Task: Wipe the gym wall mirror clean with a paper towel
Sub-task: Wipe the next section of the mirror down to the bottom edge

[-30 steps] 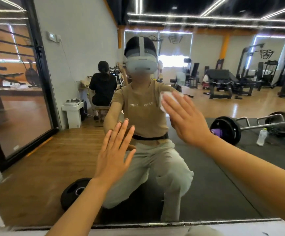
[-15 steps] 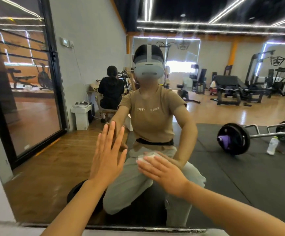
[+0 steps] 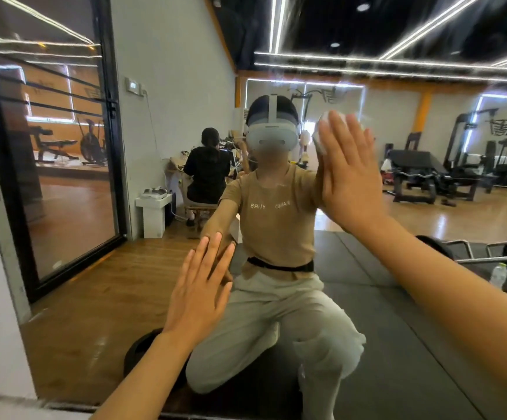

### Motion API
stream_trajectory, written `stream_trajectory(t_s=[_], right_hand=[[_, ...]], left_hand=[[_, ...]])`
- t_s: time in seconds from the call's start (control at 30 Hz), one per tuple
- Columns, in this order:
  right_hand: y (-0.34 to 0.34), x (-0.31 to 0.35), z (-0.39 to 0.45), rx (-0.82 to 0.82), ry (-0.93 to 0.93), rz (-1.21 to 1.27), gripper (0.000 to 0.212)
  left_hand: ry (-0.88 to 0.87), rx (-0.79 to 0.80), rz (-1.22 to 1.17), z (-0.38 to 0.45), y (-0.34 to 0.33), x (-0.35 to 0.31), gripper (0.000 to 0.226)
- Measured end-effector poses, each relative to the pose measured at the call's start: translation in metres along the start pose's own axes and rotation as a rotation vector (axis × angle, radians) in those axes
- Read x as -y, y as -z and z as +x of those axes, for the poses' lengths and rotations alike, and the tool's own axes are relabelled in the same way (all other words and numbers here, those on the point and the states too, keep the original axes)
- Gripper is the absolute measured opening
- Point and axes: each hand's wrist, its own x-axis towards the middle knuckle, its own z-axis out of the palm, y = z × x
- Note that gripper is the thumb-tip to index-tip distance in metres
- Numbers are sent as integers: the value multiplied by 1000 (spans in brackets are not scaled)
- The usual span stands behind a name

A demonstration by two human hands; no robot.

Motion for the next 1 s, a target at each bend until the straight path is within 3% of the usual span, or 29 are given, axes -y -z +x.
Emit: stream_trajectory(t_s=[0.1,0.17,0.27,0.4,0.6,0.7,0.83,0.9,1.0], right_hand=[[-1,9,26,-73,-123,56,53],[-12,28,9,-55,-100,68,55],[-32,61,-57,65,142,120,56],[-53,86,-164,375,642,-26,67],[-45,77,-168,445,835,-137,63],[-37,65,-125,377,757,-94,57],[-21,39,-25,154,391,-59,48],[-13,25,17,81,221,-89,53],[-15,26,41,-21,42,-11,53]], left_hand=[[6,-16,-21,-2,-2,-3,68],[0,-25,-20,-4,-4,-2,66],[-12,-41,-33,-5,-5,0,65],[45,-62,-53,-11,-13,3,63],[29,-44,20,-16,-18,5,64],[13,-39,31,-18,-18,8,64],[22,-49,38,-17,-18,6,63],[28,-54,29,-17,-18,6,63],[37,-52,9,-17,-18,6,63]])
